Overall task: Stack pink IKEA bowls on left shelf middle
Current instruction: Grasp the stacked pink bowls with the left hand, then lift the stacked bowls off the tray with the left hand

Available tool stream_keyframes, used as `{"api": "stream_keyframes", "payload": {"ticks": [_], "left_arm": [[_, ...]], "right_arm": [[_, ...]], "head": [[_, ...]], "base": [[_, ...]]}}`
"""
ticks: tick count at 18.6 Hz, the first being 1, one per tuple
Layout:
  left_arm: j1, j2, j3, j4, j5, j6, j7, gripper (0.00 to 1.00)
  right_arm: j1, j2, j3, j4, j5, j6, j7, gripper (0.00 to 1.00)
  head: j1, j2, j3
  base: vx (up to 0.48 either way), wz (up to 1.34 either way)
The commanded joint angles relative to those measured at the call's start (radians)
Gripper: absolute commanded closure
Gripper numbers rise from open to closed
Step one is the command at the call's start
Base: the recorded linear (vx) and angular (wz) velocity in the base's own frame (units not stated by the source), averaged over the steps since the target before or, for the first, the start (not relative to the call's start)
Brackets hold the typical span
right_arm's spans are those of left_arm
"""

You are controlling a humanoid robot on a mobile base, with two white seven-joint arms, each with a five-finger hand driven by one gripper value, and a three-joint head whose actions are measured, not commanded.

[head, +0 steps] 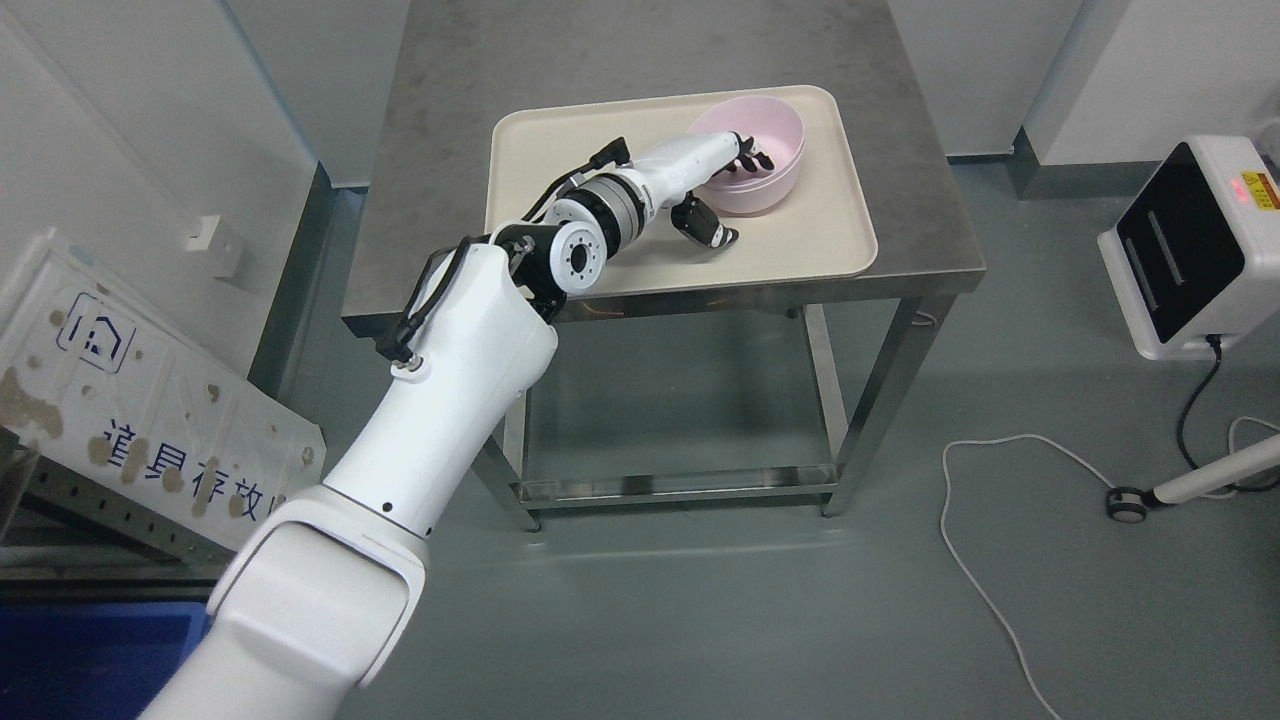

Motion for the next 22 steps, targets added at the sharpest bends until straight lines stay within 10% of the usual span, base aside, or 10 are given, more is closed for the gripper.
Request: {"api": "stream_keyframes", "payload": {"ticks": [1, 6, 22], "left_arm": [[0.005, 0.017, -0.012, -0.053, -0.047, -0.037, 0.000, 0.74], [0.009, 0.017, 0.074, -0.054, -0.048, -0.189, 0.003, 1.00], [0.106, 0.017, 0.482, -0.346, 0.080, -0.402, -0.100, 0.99]], "right_arm": [[0.000, -0.017, -0.011, 0.000, 0.008, 0.001, -0.001, 0.00], [0.000, -0.017, -0.011, 0.000, 0.008, 0.001, -0.001, 0.00], [0.000, -0.017, -0.011, 0.000, 0.008, 0.001, -0.001, 0.00]], "head": [[0.0000, 0.000, 0.000], [0.0000, 0.000, 0.000], [0.0000, 0.000, 0.000]], "base": [[0.000, 0.00], [0.000, 0.00], [0.000, 0.00]]}}
